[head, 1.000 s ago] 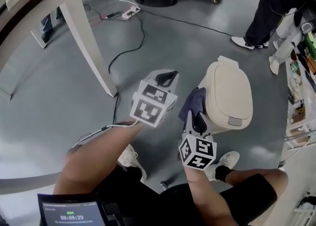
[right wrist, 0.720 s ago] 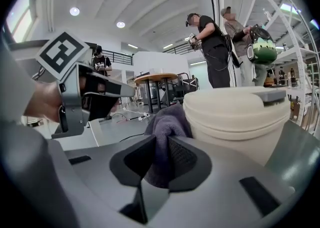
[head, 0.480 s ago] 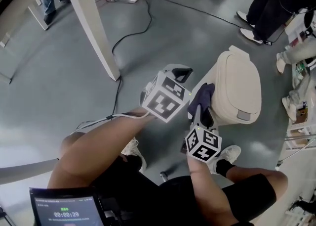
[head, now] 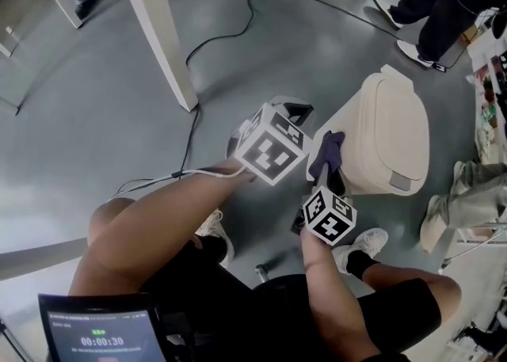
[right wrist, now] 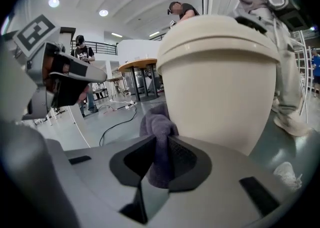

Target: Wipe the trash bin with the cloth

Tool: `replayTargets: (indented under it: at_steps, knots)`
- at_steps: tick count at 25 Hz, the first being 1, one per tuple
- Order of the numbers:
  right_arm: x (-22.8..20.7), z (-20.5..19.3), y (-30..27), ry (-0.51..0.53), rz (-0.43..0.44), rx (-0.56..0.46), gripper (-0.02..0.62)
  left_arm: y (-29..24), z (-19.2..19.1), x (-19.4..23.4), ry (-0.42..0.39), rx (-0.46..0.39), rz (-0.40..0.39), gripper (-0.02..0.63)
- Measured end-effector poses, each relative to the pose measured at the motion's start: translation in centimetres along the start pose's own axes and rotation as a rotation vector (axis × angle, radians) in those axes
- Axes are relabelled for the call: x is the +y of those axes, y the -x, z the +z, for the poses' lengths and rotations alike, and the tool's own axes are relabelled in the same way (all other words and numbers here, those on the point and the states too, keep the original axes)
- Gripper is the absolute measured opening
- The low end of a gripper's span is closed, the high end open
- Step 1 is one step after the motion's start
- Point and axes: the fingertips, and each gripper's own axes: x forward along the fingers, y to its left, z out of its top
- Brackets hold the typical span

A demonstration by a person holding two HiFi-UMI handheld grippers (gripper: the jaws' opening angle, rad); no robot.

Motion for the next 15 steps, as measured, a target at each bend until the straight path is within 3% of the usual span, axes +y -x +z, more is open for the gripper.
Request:
replayTargets:
  at_steps: [15]
  knots:
    - [-1.8, -9.4, -4.6, -0.044, -0.080, 0.178, 0.069, 0.3, -2.2, 0.8, 0.030, 0.064, 0.016, 0.000]
